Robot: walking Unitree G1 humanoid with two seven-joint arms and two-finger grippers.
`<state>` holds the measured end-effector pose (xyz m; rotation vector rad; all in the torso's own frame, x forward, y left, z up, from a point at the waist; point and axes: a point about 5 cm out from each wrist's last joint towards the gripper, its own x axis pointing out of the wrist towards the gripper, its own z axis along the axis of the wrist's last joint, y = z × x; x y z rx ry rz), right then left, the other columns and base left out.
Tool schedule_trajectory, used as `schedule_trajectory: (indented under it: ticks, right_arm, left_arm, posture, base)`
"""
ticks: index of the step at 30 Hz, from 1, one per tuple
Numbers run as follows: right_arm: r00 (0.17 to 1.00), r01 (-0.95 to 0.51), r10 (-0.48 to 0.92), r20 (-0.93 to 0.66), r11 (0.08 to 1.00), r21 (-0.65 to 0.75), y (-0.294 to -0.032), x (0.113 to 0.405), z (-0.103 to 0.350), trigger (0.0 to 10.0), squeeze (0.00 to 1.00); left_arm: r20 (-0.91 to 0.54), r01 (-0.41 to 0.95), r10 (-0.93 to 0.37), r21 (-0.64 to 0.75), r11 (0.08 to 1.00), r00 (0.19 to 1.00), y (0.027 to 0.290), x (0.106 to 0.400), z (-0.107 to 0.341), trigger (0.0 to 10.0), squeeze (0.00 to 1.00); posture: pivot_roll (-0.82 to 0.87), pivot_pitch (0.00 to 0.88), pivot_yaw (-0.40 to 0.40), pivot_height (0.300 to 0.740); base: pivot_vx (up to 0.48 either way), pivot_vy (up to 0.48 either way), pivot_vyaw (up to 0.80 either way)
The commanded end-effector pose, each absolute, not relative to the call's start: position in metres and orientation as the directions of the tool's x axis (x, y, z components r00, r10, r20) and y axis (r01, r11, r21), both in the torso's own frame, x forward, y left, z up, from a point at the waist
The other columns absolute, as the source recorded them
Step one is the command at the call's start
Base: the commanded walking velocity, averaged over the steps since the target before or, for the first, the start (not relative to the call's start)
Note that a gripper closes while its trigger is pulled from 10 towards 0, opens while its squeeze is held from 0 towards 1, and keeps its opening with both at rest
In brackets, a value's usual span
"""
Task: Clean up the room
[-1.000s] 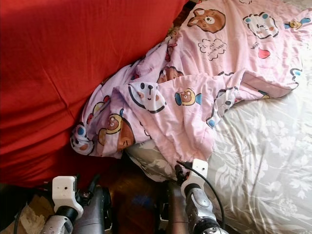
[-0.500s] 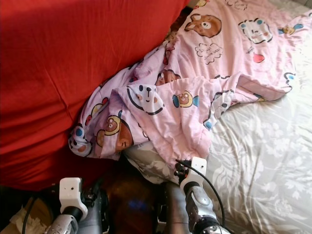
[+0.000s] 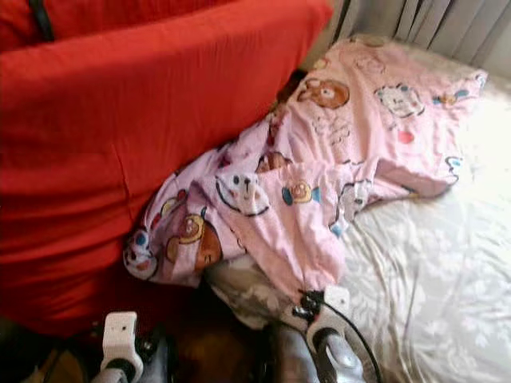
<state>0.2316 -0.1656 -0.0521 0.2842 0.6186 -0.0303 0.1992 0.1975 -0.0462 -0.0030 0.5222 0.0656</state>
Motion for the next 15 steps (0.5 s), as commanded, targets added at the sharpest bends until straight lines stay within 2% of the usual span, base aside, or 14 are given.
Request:
schedule_trajectory:
  ticks: [1, 2, 9, 15]
  right_arm:
    - [0.767, 0.116, 0.047, -0.639, 0.971, 0.210, -0.169, 0.216, -0.063, 4.5, 0.00]
    - [0.737, 0.108, 0.039, -0.675, 0.979, 0.174, -0.170, 0.207, -0.069, 10.0, 0.00]
    - [0.674, 0.112, -0.004, -0.738, 0.989, 0.097, -0.176, 0.184, -0.081, 10.0, 0.00]
    - [0.668, 0.104, -0.030, -0.743, 0.993, 0.053, -0.183, 0.179, -0.083, 10.0, 0.00]
  left_arm:
    - [-0.549, -0.067, 0.073, 0.030, 0.997, 0.833, 0.201, 0.187, -0.057, 10.0, 0.00]
    - [-0.574, -0.076, 0.081, 0.033, 0.997, 0.815, 0.203, 0.181, -0.061, 10.0, 0.00]
    - [-0.651, -0.104, 0.110, 0.048, 0.993, 0.751, 0.208, 0.167, -0.075, 10.0, 0.00]
    - [-0.678, -0.116, 0.123, 0.056, 0.992, 0.725, 0.206, 0.169, -0.077, 10.0, 0.00]
  posture:
    - [0.07, 0.075, -0.056, 0.624]
    - [0.07, 0.078, -0.048, 0.624]
    - [0.07, 0.076, -0.045, 0.624]
    - [0.08, 0.071, -0.041, 0.629]
  base:
    - [0.000, 0.000, 0.00]
    - [0.000, 0.000, 0.00]
    - [0.000, 0.000, 0.00]
    - [0.000, 0.000, 0.00]
